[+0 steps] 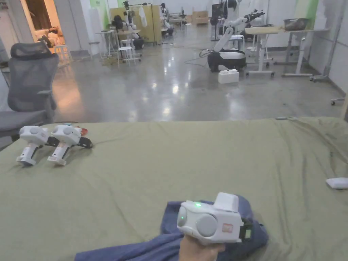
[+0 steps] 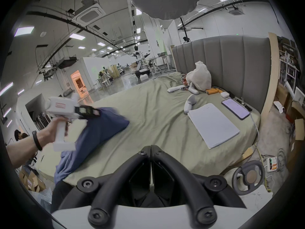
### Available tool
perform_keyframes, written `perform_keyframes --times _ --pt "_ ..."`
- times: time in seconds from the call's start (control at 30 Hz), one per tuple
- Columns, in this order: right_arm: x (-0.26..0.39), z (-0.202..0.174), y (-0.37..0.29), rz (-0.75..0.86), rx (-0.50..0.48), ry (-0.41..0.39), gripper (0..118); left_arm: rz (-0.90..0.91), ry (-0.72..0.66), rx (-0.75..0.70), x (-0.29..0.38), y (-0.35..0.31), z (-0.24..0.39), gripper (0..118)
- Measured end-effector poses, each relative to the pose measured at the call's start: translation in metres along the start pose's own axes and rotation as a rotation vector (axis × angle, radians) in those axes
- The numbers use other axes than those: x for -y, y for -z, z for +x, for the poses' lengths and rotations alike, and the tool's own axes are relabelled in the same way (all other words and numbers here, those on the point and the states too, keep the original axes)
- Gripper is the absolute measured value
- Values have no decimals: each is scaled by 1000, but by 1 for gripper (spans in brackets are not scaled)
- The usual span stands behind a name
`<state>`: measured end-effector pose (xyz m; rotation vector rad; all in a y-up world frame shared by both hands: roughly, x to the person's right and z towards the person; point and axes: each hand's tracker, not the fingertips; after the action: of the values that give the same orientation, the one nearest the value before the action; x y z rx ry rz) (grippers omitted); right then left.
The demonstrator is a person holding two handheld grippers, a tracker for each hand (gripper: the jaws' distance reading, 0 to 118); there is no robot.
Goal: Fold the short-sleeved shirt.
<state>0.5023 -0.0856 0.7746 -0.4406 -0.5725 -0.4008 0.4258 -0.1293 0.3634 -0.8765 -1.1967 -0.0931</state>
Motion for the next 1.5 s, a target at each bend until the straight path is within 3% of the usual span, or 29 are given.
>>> perform_keyframes --times 0.23,0.27,0.33,0.37,0.5,0.63,0.73,0.9,0.97,1.07,1.13,1.2,1.3,1.5 --pt "7 8 -21 -11 62 -7 0 -191 163 200 114 65 104 3" --pt "8 8 -21 -10 63 -8 0 -182 174 215 119 64 107 13" --pt "6 3 -20 -11 58 -21 0 -160 154 190 121 54 104 66" --pt "5 -1 -18 -8 51 -29 0 -121 139 199 118 44 100 80" --pt "-8 -23 -10 44 -29 -60 0 84 188 81 85 -44 78 82" --pt "-32 -50 -3 147 -116 -121 0 395 168 -137 59 -172 58 85" --pt "-50 -70 0 218 -177 -155 0 600 240 -359 60 -258 62 86" --pt "-76 -98 0 293 -247 -186 0 743 245 -632 93 -350 72 84" --pt "-82 -107 -3 324 -263 -206 0 793 251 -721 110 -375 79 74" --pt "-86 -114 -9 349 -272 -236 0 845 264 -849 133 -401 88 52" --pt "-85 -117 -14 362 -281 -256 0 839 269 -868 144 -415 94 34" --pt "-82 -119 -21 378 -276 -287 0 837 265 -879 151 -422 97 30" --pt "-77 -118 -27 401 -252 -283 0 824 216 -906 161 -428 101 2" --pt "-71 -115 -30 389 -252 -260 0 802 167 -853 169 -426 100 0"
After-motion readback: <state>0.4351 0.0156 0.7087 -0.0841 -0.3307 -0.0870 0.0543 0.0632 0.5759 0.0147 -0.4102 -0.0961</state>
